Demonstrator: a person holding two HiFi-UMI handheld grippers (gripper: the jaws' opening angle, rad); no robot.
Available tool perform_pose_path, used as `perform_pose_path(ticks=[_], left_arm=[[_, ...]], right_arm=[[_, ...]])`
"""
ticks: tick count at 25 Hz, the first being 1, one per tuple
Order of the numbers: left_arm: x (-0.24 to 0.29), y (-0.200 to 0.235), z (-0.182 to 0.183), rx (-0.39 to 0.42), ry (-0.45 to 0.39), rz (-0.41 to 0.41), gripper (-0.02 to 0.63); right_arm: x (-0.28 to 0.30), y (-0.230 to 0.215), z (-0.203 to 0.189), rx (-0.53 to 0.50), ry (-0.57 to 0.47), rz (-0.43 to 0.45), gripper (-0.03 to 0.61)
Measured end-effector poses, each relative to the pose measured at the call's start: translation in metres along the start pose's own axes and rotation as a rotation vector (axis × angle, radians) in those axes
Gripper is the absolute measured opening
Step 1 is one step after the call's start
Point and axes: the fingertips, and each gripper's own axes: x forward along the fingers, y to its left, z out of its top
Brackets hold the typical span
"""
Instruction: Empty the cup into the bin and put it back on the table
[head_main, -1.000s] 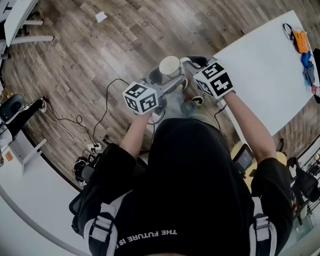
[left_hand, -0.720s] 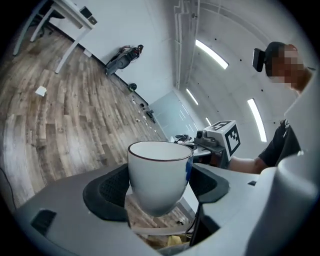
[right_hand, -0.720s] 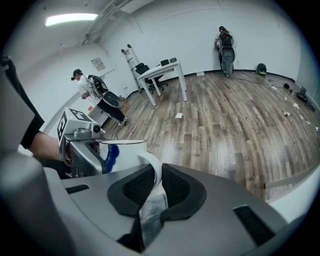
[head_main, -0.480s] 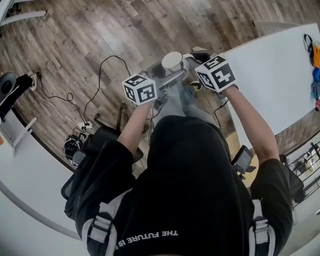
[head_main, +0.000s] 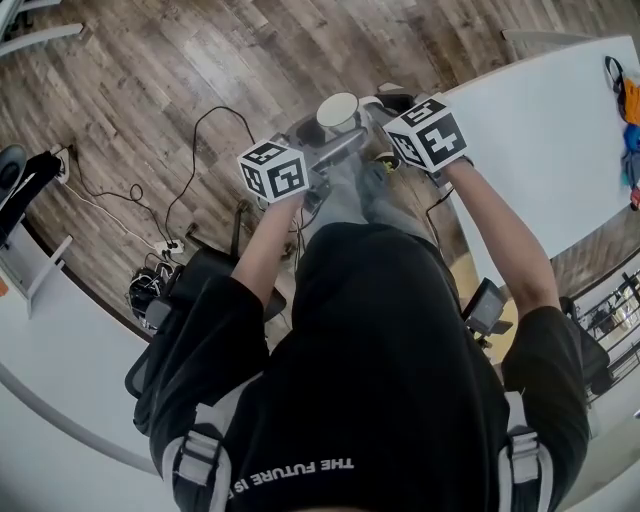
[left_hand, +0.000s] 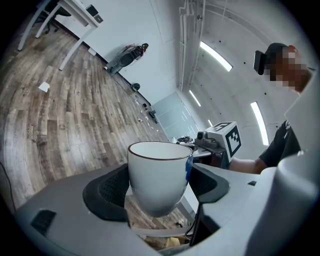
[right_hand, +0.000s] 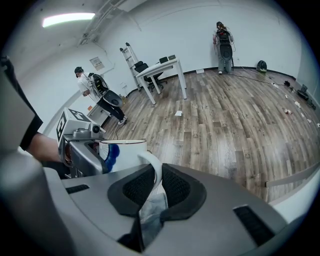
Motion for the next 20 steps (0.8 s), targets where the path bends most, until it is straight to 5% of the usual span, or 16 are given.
perform_pose_path(ticks=[20], left_arm=[[0.007,0.0062,-0.0077,-0.031,0.016,0.0,0.365]], right_arm=[[0.006,-0.0053,-0.0108,0.023,0.032,0.011,0.054]])
